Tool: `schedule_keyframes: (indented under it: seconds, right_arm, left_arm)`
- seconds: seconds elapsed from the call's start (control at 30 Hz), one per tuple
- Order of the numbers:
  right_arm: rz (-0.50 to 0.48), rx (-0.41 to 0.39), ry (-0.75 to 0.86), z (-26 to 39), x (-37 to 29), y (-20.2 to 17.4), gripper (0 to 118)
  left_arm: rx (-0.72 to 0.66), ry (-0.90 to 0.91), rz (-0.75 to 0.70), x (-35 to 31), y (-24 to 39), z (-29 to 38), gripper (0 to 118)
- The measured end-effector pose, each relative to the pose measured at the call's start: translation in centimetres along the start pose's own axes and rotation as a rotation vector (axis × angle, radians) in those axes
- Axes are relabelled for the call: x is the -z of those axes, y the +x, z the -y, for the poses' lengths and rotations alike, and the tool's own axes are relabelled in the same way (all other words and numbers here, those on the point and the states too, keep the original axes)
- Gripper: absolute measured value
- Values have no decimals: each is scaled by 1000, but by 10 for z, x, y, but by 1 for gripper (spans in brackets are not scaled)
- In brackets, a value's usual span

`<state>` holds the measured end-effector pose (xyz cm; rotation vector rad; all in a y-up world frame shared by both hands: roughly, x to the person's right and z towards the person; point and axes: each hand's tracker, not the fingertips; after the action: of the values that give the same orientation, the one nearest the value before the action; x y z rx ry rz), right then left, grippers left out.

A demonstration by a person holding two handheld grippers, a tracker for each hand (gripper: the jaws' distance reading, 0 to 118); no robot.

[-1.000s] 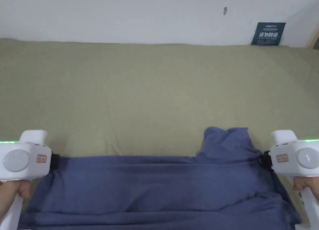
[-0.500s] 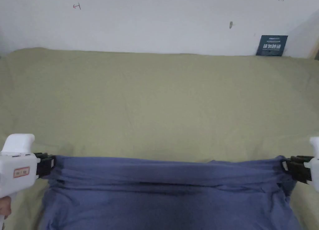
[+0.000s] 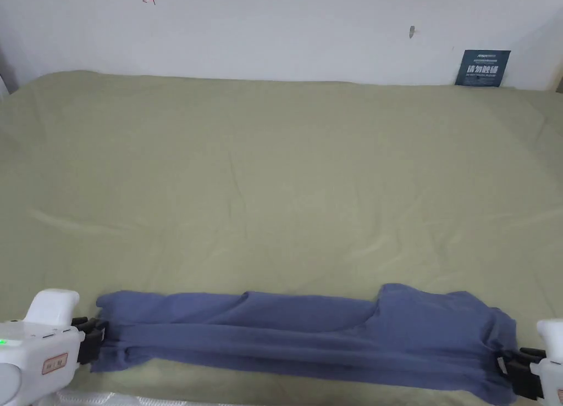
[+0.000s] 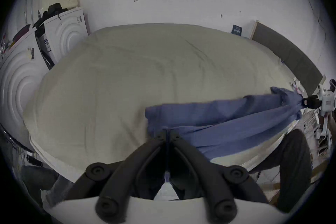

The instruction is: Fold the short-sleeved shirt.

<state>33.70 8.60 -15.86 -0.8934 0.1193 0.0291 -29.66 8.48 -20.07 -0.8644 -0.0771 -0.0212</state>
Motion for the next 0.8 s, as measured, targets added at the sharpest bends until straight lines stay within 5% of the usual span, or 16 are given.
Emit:
schedule_keyframes:
  seconds: [0.27, 0.3, 0.33, 0.37, 0.4, 0.5, 0.57, 0.63, 0.67, 0.7, 0.73, 0.8]
  right_arm:
    - [47, 12, -14, -8, 0, -1, 4]
    - [32, 34, 12, -11, -5, -3, 13]
    - [16, 62, 75, -17, -16, -12, 38]
    - [6, 79, 107, -22, -21, -17, 76]
    - [16, 95, 133, -29, -24, -23, 109]
    - [6, 120, 218, -44, -34, -55, 112]
    - [28, 142, 284, -48, -36, -71, 112]
    - [76, 137, 324, -53, -38, -96, 105]
    - [134, 160, 384, -53, -40, -105, 82]
    - [106, 129, 364, -55, -40, -111, 18]
    - [88, 126, 353, -56, -39, -117, 0]
    - [105, 120, 383, -55, -42, -131, 0]
  left_arm:
    - [-38, -40, -12, -12, 9, -13, 6]
    - [-48, -13, -21, -19, 11, -16, 37]
    - [-59, 0, -12, -24, 13, -23, 78]
    - [-75, 12, -9, -27, 15, -27, 113]
    - [-110, 33, -29, -31, 18, -32, 118]
    - [-187, 106, -15, -42, 24, -42, 118]
    - [-193, 130, -34, -45, 28, -46, 113]
    - [-223, 157, -63, -45, 24, -48, 71]
    - [-246, 111, -10, -43, 17, -51, 30]
    - [-294, 93, 49, -41, 8, -52, 0]
    - [-344, 87, 66, -40, -1, -53, 0]
    - [-390, 29, 94, -34, -22, -57, 0]
